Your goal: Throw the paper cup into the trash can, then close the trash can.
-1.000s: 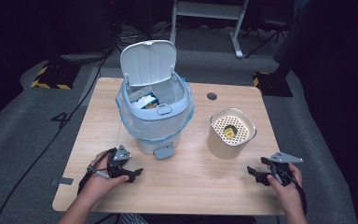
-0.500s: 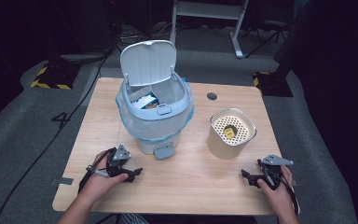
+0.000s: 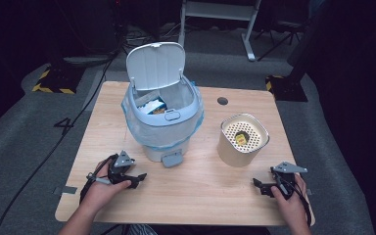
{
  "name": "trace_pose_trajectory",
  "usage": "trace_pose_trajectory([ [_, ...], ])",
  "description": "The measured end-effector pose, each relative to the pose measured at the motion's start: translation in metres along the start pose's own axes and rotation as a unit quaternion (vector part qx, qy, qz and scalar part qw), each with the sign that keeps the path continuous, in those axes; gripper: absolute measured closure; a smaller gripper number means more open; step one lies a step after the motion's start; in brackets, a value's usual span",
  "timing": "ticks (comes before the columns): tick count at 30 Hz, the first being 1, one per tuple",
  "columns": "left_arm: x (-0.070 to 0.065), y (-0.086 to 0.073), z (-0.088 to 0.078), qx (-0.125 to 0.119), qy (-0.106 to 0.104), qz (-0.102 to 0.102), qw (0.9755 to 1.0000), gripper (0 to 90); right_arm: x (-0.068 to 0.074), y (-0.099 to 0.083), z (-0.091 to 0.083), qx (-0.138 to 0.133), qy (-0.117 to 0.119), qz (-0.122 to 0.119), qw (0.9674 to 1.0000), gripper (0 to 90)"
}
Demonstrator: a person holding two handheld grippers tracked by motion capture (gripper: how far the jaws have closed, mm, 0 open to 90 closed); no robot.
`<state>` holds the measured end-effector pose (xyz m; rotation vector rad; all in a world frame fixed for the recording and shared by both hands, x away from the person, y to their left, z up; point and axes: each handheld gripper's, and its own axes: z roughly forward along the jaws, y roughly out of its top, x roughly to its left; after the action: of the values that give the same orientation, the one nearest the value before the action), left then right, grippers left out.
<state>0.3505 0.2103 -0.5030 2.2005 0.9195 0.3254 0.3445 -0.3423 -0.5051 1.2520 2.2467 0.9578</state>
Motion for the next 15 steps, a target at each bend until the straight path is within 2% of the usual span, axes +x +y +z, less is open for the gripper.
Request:
trace_pose_trajectory([
  [3,0.001,0.001,-0.002,0.005,0.005,-0.002,1.0,29.5,0.0,0.0,0.0,0.001,0.0,-0.001,1.0,7.3],
  [6,0.001,0.001,-0.005,0.013,0.0,-0.005,0.9999,32.9,0.0,0.0,0.001,0.001,0.0,0.0,1.0,7.2],
  [9,0.002,0.004,-0.012,0.002,-0.008,-0.014,0.9999,33.1,0.0,0.0,0.001,0.001,0.001,0.0,1.0,7.2],
  [15,0.003,0.011,-0.034,-0.018,-0.001,-0.002,0.9998,32.8,0.0,0.001,0.001,0.002,0.003,-0.001,1.0,6.4],
])
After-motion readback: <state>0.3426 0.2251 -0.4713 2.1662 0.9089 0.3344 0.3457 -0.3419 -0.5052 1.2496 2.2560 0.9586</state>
